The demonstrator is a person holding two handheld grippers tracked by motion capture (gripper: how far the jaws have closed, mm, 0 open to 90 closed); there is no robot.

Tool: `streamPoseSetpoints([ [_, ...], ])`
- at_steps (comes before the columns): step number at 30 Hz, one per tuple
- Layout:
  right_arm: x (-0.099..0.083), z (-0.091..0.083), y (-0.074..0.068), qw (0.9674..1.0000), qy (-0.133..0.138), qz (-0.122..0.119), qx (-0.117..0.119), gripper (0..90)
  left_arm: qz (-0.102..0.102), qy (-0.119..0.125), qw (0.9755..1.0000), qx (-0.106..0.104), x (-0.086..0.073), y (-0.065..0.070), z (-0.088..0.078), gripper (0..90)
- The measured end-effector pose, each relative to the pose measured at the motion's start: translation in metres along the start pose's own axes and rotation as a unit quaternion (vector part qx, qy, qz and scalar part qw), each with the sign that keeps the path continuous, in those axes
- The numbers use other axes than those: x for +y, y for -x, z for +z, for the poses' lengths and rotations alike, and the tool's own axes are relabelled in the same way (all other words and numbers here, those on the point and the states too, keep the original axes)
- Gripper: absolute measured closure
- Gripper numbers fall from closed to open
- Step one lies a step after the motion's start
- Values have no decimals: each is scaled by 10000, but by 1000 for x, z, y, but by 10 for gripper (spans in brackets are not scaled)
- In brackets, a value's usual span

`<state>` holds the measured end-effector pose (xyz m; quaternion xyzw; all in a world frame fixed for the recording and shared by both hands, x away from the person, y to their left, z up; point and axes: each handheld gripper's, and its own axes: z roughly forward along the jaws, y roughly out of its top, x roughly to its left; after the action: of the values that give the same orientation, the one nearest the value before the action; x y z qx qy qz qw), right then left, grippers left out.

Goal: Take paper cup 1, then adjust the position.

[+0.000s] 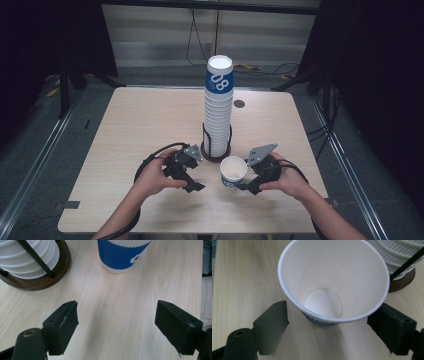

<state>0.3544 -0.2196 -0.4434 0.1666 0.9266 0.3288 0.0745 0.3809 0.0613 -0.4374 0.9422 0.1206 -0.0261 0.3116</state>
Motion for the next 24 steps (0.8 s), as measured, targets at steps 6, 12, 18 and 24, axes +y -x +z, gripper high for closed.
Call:
streamPoseSetpoints([
  [6, -4, -2, 0, 10000, 18, 28, 25, 157, 0, -3, 10000, 7, 0, -1, -1, 186],
  [12, -9, -3, -3, 9999, 41, 68, 68, 153, -30, 15, 10000, 27, -3, -2, -2, 186],
  [18, -12, -6, -3, 9998, 85, 134, 69, 150, -36, 3, 10000, 15, -8, -5, -4, 186],
  [24, -17, -9, -3, 9996, 165, 226, 57, 148, -127, 32, 9999, 9, -15, -6, -6, 185],
])
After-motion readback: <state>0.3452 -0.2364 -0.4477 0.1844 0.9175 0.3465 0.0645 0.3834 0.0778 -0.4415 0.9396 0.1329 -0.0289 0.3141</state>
